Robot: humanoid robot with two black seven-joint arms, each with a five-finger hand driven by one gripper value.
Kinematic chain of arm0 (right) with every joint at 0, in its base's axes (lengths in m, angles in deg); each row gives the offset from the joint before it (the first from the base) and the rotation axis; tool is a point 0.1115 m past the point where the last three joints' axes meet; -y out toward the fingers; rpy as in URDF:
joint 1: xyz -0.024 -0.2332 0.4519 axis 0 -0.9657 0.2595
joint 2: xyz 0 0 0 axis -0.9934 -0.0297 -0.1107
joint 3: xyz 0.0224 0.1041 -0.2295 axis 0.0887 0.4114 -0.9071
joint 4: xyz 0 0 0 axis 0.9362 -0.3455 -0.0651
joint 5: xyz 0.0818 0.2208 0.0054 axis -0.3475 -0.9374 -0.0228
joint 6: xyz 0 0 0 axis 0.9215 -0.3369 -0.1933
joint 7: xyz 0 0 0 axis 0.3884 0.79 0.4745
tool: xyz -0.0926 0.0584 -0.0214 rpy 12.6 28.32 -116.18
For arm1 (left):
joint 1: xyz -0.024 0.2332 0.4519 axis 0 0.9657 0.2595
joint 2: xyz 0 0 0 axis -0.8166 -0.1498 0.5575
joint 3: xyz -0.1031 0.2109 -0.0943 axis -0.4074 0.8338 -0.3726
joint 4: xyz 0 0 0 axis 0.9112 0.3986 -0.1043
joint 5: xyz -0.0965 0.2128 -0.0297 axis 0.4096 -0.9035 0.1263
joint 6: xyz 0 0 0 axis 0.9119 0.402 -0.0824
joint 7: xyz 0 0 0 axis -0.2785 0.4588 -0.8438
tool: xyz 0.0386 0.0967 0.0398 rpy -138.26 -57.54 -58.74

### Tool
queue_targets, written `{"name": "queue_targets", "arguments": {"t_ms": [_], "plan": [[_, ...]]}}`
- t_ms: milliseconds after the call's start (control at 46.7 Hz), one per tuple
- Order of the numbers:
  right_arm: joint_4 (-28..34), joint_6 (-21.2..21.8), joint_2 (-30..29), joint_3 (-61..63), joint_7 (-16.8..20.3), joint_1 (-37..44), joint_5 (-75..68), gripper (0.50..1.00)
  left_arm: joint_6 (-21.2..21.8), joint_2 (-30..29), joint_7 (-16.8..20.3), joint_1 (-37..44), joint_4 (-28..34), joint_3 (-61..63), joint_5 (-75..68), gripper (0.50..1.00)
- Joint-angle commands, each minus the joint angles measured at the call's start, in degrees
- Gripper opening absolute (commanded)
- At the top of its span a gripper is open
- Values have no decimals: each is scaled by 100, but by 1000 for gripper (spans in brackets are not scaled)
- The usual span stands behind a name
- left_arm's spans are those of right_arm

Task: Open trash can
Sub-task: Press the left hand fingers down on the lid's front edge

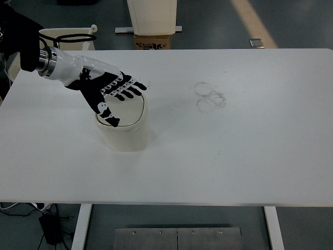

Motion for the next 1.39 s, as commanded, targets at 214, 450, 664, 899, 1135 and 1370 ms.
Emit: {"name": "queue_targets", "arguments": {"t_ms": [214,450,664,899,1135,1370], "plan": [[0,-2,0,0,0,86,1,991,9,4,0,72,0,125,-77,1000],[0,-2,0,0,0,86,1,991,9,12,0,125,0,160,-95,1000],[0,-2,0,0,0,86,1,991,9,30,1,169,0,160,-95,1000],[0,-2,0,0,0,86,1,991,18,21,0,292,0,160,-112,1000],[0,-2,0,0,0,86,1,991,18,21,0,336,0,160,-200,1000],[0,-2,0,0,0,86,1,991,18,-31,9,345,9,143,-200,1000]]}}
